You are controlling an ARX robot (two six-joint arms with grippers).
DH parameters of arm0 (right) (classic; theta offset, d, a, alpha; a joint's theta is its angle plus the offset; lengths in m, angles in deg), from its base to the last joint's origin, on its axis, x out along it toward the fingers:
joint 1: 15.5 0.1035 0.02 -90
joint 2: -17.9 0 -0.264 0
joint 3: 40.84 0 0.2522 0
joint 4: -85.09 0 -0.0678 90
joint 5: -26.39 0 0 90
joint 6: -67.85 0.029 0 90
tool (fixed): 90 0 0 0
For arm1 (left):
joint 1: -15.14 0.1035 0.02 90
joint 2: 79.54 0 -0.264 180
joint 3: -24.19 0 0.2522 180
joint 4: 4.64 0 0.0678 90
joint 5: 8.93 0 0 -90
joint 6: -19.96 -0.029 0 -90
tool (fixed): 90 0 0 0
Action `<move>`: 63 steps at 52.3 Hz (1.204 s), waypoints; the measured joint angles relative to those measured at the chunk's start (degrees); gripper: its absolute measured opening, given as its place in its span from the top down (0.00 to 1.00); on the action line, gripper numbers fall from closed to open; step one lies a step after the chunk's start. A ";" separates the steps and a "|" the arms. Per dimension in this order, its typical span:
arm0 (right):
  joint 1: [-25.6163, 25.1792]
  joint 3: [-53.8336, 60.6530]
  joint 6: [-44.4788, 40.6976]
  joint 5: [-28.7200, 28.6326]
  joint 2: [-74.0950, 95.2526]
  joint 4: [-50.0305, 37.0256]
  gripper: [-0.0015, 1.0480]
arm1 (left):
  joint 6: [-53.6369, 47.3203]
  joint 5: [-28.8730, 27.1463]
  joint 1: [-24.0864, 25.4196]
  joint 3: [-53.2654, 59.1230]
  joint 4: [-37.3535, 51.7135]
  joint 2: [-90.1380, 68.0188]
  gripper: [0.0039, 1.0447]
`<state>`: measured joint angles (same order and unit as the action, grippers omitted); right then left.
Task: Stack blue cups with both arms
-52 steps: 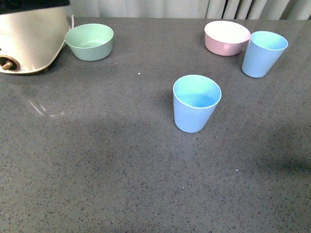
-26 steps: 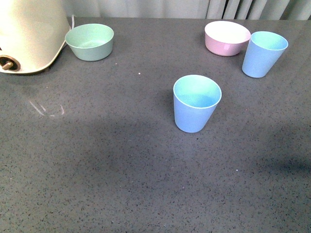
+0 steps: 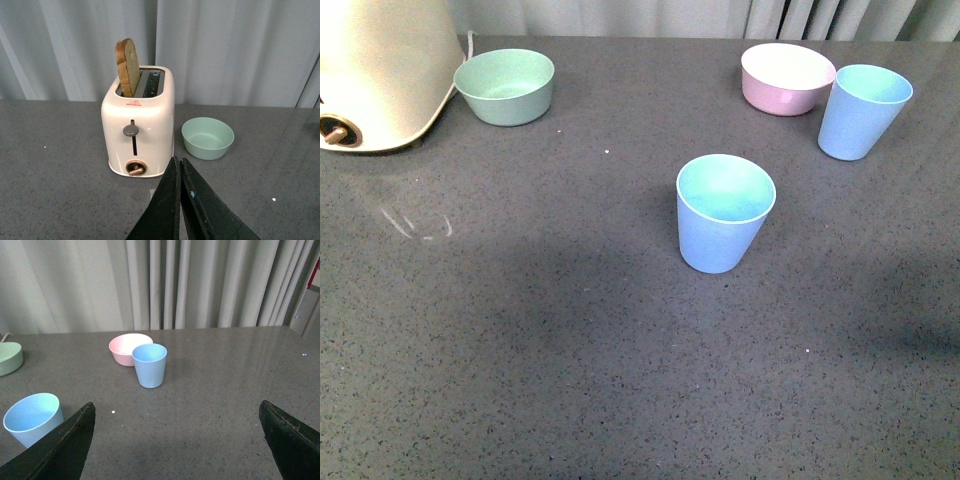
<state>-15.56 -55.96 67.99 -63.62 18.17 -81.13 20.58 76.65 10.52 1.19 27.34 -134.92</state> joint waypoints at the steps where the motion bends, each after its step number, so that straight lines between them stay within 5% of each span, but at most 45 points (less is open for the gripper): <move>1: 0.00 0.00 0.00 0.00 0.00 0.00 0.09 | 0.00 0.24 0.13 0.20 -0.15 0.33 0.99; 10: 0.00 0.00 0.00 0.02 0.00 0.00 0.09 | -0.04 4.00 4.31 2.86 -3.06 5.75 0.99; 29: 0.00 0.00 0.00 0.00 0.00 0.00 0.09 | -0.04 4.44 4.44 7.93 -6.32 14.73 0.99; 63: 0.00 0.00 0.00 0.00 0.00 0.00 0.09 | -0.07 4.42 4.44 8.37 -24.90 34.49 0.99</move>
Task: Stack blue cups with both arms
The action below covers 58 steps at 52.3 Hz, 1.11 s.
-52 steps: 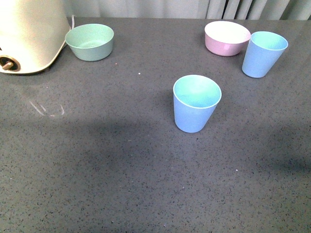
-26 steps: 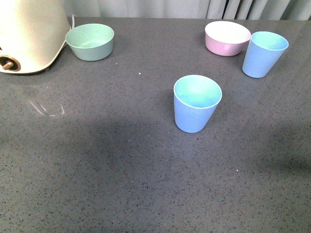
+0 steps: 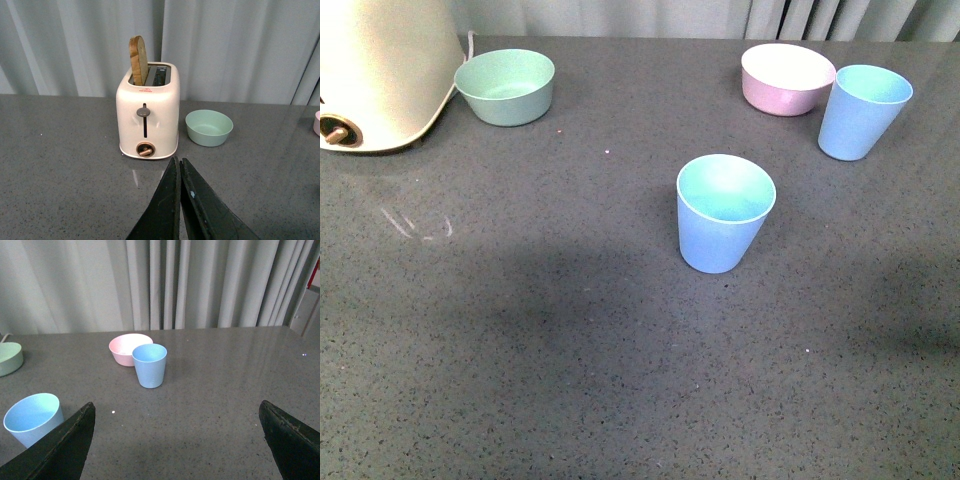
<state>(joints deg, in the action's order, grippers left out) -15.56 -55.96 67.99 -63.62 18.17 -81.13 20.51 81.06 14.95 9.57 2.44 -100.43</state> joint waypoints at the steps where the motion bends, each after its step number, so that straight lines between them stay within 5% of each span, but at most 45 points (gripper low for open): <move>1: 0.00 0.00 0.00 0.00 0.00 0.00 0.09 | 0.02 0.02 0.00 0.00 -0.70 0.79 0.99; 33: 0.00 0.00 0.00 0.00 0.00 0.00 0.09 | 0.02 0.02 0.00 0.00 -10.97 11.04 0.99; 39: 0.00 0.00 0.00 0.02 0.00 0.00 0.09 | 0.02 0.02 0.00 0.00 -20.28 19.15 0.99; 58: 0.00 0.00 0.00 0.00 0.00 0.00 0.09 | 0.04 0.00 0.00 0.00 -20.76 20.24 0.94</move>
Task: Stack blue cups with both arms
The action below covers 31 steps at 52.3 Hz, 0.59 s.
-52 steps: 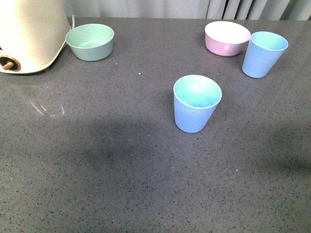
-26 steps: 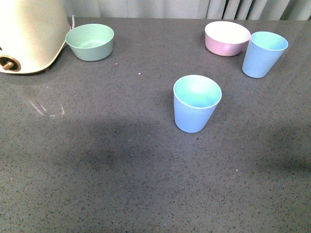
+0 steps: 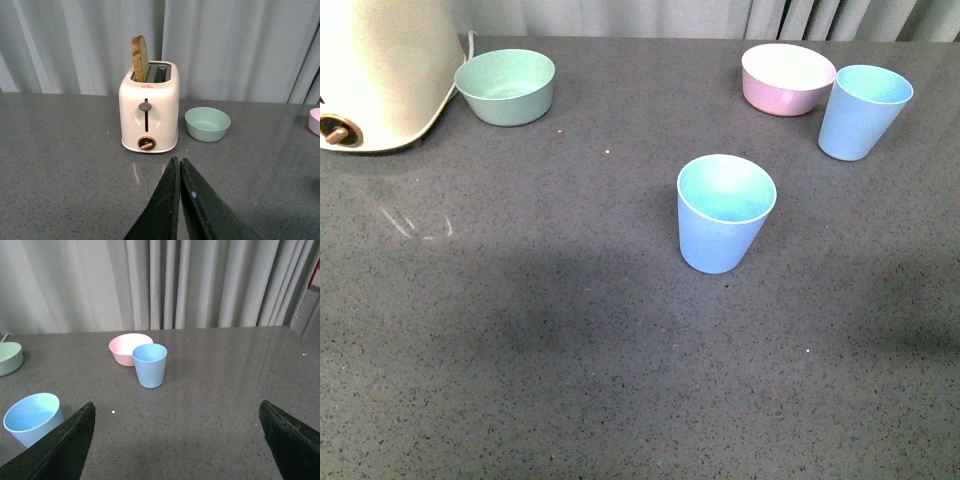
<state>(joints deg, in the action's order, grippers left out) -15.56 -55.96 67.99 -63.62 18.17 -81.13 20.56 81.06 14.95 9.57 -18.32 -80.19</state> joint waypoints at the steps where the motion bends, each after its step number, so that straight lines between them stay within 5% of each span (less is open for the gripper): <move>1: 0.00 0.00 0.00 0.00 0.00 0.00 0.09 | 0.00 0.02 0.00 0.00 0.00 0.00 0.92; 13: 0.02 0.00 0.00 0.00 0.00 0.00 0.09 | -0.02 0.00 0.00 0.00 0.00 0.00 0.58; 19: 0.09 -4.00 6.69 7.39 9.16 7.26 0.09 | -0.02 0.00 0.00 0.00 0.00 0.00 0.41; 31: -3.96 -18.78 2.58 1.01 46.97 -9.60 0.09 | -0.04 0.02 0.00 0.00 -0.02 0.02 0.07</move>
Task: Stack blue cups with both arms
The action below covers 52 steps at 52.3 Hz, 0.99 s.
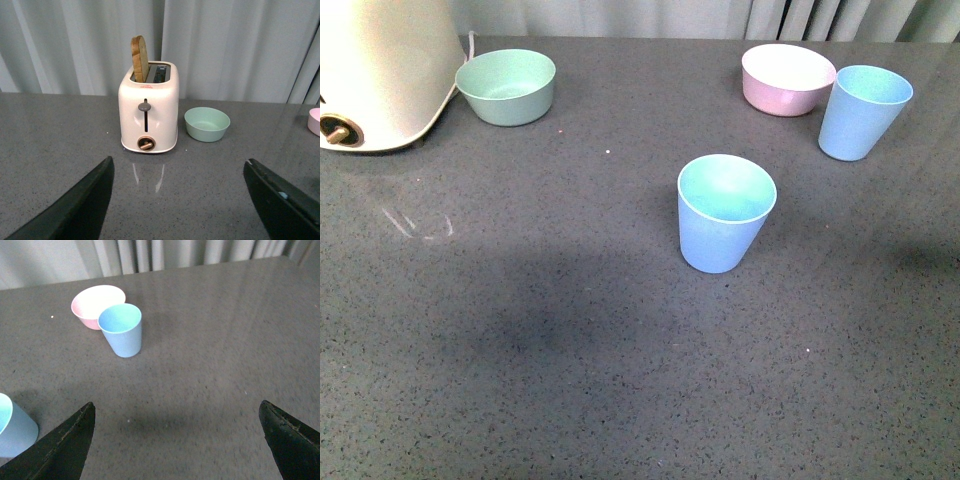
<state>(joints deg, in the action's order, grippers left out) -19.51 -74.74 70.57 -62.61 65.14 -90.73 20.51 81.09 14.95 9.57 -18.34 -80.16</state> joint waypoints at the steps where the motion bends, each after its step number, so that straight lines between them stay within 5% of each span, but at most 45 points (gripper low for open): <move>1: 0.24 -2.82 -1.57 -1.03 4.87 -0.92 0.09 | -0.11 0.00 0.00 0.00 0.00 -0.02 0.07; 21: 7.93 -38.40 -19.63 -6.01 49.94 5.84 0.09 | -0.09 0.00 0.00 0.00 -0.02 -0.02 0.08; 52: 10.78 -59.65 -24.04 -3.61 71.82 14.29 0.09 | -0.09 0.00 0.00 0.00 -0.02 -0.02 0.08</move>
<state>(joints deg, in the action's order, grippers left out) -8.74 -134.39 46.53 -66.22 136.97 -76.44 20.43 81.09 14.95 9.57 -18.37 -80.19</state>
